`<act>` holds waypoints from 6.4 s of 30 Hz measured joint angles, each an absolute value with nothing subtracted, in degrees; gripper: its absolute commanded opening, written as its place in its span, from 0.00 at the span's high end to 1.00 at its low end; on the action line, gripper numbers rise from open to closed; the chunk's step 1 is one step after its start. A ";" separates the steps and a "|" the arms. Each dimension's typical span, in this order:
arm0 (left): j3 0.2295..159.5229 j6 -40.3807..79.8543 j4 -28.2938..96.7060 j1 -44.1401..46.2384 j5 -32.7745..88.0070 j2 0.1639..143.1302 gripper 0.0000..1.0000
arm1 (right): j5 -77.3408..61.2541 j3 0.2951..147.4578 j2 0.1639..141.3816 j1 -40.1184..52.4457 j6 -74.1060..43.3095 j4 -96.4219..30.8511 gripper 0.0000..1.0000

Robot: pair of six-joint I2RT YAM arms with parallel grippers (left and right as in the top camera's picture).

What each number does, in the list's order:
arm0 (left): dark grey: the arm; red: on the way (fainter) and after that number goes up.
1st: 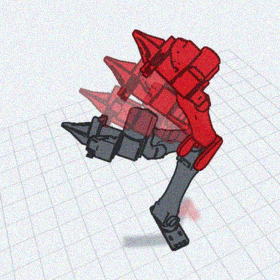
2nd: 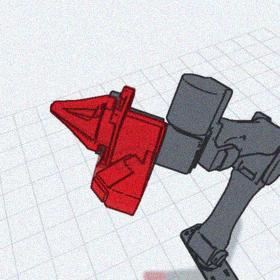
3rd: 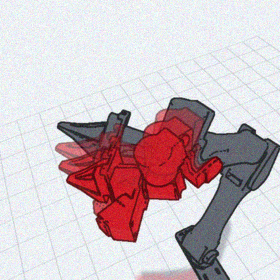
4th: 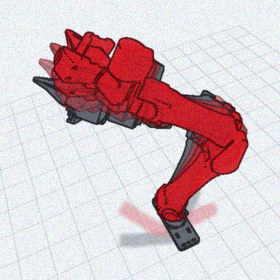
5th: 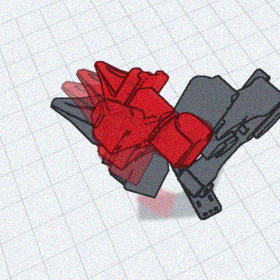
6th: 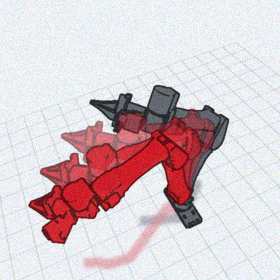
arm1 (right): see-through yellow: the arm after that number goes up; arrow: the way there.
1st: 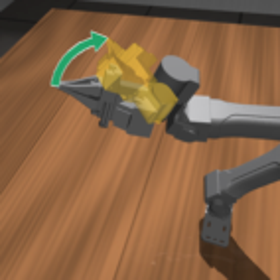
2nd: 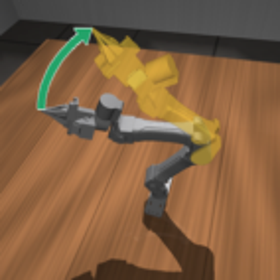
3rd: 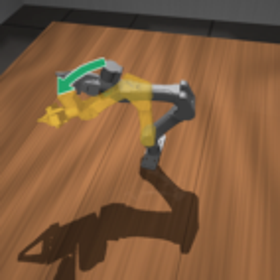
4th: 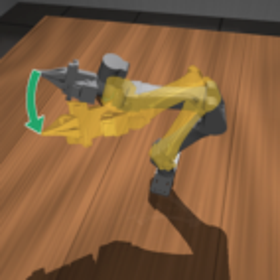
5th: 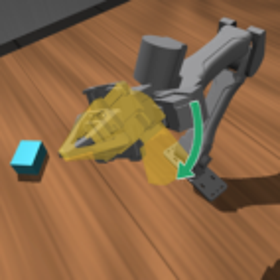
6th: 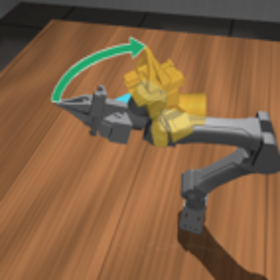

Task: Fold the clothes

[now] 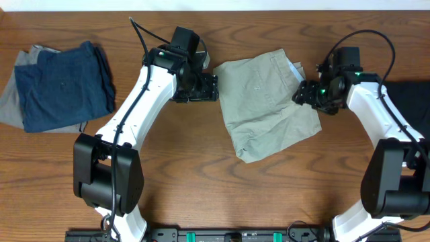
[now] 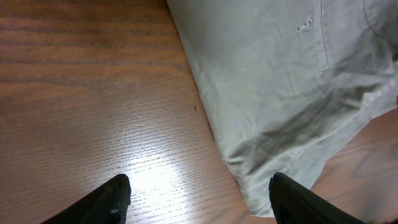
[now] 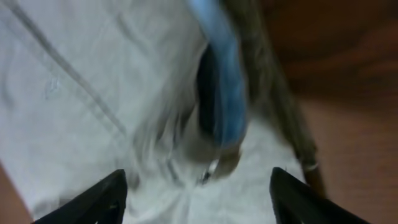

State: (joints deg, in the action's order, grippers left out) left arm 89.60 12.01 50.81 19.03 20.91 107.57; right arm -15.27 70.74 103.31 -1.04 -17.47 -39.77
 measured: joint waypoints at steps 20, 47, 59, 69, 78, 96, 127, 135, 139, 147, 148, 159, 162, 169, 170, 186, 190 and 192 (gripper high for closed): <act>89.60 12.01 51.51 19.03 20.58 107.57 0.27 | -38.48 78.50 102.10 -2.98 -19.97 -51.62 0.99; 89.60 11.99 53.39 19.03 20.56 107.57 0.21 | -4.45 59.22 100.03 -3.16 -16.93 -35.22 0.63; 89.60 8.56 38.50 19.64 20.56 107.61 0.11 | -4.43 67.72 90.87 -16.14 -16.51 -57.56 0.56; 89.62 3.40 28.40 25.69 20.60 116.99 0.10 | -24.36 62.50 89.14 -12.93 -8.56 -63.66 0.54; 89.67 2.28 30.59 27.38 20.62 124.66 0.11 | -29.58 47.90 89.27 -7.38 -6.66 -47.22 0.50; 90.35 5.96 48.47 27.38 24.29 124.07 0.21 | -12.14 41.82 93.03 -7.27 -11.66 -6.63 0.29; 90.21 6.17 49.47 20.10 25.54 114.02 0.21 | -26.87 40.62 94.48 -13.85 -14.09 -6.63 0.01; 90.21 6.17 50.19 20.10 25.54 114.02 0.21 | -30.79 40.64 102.19 -8.56 -19.44 9.06 0.74; 90.19 6.17 51.20 20.10 25.54 114.02 0.21 | -31.22 39.86 104.68 -7.14 -21.23 12.82 0.99; 90.19 6.17 51.72 20.10 25.54 114.02 0.21 | -31.31 40.45 104.62 -7.38 -21.65 12.84 0.99; 90.19 6.17 51.75 20.10 25.54 114.02 0.21 | -31.20 40.88 104.38 -7.49 -21.32 11.75 0.99; 90.19 6.17 52.27 20.10 25.54 114.02 0.21 | -15.90 63.11 90.72 -18.87 -15.03 -18.00 0.99; 90.19 6.17 52.27 20.10 25.54 114.02 0.21 | -12.16 68.86 88.51 -23.77 -12.45 -22.59 0.99; 90.19 6.17 52.73 20.10 25.54 114.02 0.21 | -3.31 73.03 87.72 -34.48 -9.02 -26.63 0.99; 90.19 6.17 52.88 20.10 25.54 114.02 0.21 | -2.87 73.03 87.79 -35.79 -8.80 -27.18 0.99; 90.19 6.17 53.01 20.10 25.54 114.02 0.21 | -10.72 71.92 89.43 -30.92 -8.03 -29.69 0.99; 90.19 6.17 53.01 20.10 25.52 114.02 0.21 | -11.05 71.92 91.18 -25.80 -8.05 -30.89 0.99; 90.19 6.17 53.01 20.10 25.52 114.02 0.21 | -11.29 71.92 92.68 -23.57 -8.47 -31.20 0.99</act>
